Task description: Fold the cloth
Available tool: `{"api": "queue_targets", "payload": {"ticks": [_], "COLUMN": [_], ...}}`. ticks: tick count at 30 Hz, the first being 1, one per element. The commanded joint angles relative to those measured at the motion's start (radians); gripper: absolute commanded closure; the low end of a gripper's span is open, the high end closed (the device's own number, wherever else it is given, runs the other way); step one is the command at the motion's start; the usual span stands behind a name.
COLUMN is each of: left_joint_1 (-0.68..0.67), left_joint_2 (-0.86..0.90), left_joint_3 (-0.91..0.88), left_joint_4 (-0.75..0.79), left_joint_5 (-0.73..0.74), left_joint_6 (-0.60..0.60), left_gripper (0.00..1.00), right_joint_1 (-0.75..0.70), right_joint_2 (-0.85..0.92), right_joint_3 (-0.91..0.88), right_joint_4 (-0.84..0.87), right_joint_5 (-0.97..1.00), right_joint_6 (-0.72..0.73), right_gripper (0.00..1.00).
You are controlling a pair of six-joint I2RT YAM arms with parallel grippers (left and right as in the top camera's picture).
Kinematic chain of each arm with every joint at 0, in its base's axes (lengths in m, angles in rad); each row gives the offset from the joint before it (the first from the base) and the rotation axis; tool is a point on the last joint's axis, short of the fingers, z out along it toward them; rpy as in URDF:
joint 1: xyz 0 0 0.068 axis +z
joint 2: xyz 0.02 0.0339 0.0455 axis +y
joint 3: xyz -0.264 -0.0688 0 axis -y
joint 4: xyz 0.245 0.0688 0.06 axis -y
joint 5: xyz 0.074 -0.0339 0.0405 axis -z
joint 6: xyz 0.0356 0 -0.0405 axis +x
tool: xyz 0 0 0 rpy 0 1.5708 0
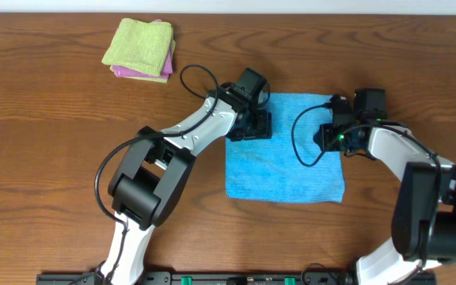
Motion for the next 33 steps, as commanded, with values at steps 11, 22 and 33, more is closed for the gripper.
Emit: {"api": "queue_targets", "payload": {"ticks": [11,22,33], "left_joint_1": [0.016,0.018,0.029], "left_joint_2": [0.013,0.012,-0.106], "left_joint_3": [-0.005,0.006,0.104], "left_joint_4": [0.019,0.021,-0.168], "left_joint_5": [-0.131,-0.216,-0.199], "left_joint_6": [0.010,0.008,0.027], "left_gripper": [0.32,0.06,0.05], "right_joint_1": [0.048,0.050,0.048], "right_joint_2": [0.048,0.046,-0.179], "right_joint_3": [-0.006,-0.003,0.009], "right_joint_4": [0.107,0.108,-0.069], "right_joint_5": [0.036,0.030,-0.071], "right_joint_6": [0.004,0.031,0.038], "right_gripper": [0.80,0.58,0.01]}}
